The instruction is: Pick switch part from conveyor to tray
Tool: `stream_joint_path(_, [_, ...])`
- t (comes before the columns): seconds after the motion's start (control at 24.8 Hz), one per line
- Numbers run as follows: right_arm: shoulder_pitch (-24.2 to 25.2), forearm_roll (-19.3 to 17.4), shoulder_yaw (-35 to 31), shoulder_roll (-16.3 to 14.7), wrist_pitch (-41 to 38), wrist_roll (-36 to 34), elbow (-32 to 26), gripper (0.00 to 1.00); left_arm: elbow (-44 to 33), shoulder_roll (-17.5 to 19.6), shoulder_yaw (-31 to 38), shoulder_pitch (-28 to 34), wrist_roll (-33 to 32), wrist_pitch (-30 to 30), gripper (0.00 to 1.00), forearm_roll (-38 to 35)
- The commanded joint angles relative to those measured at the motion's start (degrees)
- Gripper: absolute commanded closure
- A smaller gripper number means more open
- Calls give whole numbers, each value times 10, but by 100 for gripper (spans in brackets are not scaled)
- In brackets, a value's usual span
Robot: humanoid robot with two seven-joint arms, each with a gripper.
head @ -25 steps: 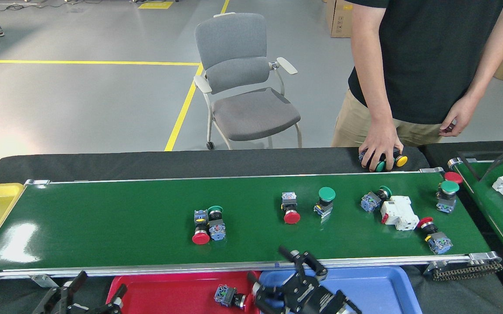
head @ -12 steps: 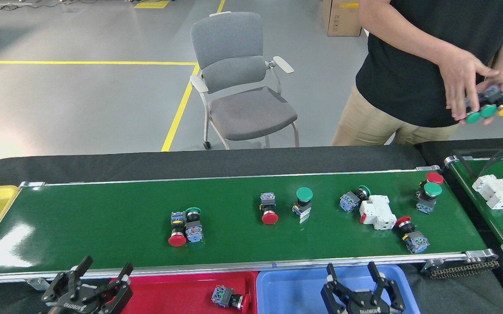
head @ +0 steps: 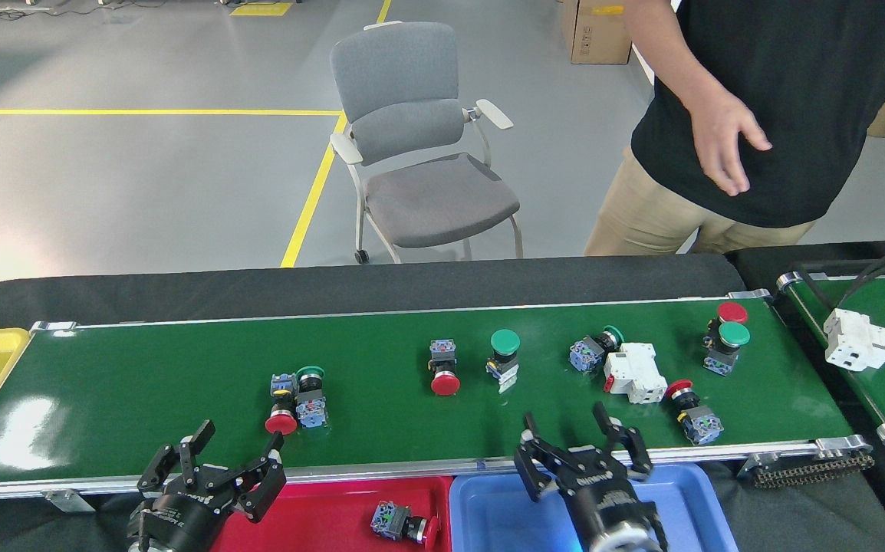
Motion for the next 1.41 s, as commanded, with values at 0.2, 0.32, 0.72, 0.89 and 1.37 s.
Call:
stream_joint_path(0.2, [-121, -2, 19, 41, 7, 4, 165, 6, 28, 8, -1, -36, 2, 2, 0, -1])
stream_joint_path(0.32, [-130, -2, 23, 41, 0, 0, 178, 50, 35, 8, -1, -36, 2, 2, 0, -1])
stream_joint_path(0.72, [-139, -17, 46, 32, -59, -11, 178, 82, 100, 9, 0, -77, 2, 5, 0, -2])
stream_joint_path(0.89, [-129, -20, 46, 31, -70, -12, 138, 82, 140, 20, 0, -100, 3, 30, 0, -3])
stream_joint_path(1.37, [115, -19, 53, -47, -343, -6, -148, 0, 219, 44, -1, -139, 28, 75, 57, 6])
